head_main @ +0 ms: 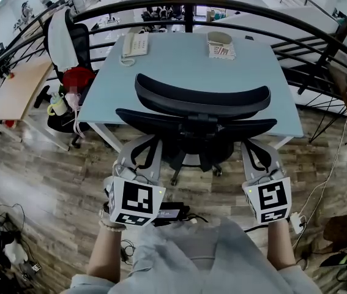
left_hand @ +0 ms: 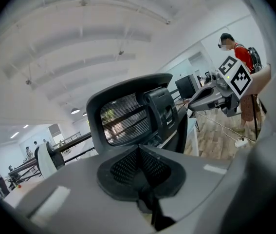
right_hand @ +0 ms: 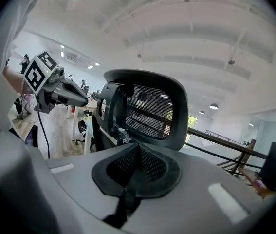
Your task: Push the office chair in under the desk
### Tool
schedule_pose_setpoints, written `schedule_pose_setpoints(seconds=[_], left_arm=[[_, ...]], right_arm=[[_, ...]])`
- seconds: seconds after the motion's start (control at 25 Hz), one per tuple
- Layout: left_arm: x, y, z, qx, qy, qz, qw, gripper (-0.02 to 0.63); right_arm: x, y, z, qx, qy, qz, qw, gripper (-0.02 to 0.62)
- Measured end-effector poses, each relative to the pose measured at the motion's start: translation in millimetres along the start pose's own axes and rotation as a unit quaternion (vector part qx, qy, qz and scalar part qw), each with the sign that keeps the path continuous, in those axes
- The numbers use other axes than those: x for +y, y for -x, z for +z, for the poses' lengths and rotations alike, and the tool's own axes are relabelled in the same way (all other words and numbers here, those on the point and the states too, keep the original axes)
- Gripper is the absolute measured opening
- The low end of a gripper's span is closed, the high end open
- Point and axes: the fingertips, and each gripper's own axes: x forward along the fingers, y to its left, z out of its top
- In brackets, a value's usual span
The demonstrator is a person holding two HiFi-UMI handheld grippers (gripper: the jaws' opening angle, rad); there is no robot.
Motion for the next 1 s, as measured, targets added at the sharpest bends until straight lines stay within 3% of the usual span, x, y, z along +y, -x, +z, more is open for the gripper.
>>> schedule_pose_setpoints(seconds=[1.0], left_arm=[[-12.8, -11.0, 9.5, -0.001, 0.001, -0.012, 0.9999, 0.005]], right_arm=[[-9.1, 5.3, -9.0, 0.007, -0.004, -0.007, 1.000, 0.008]])
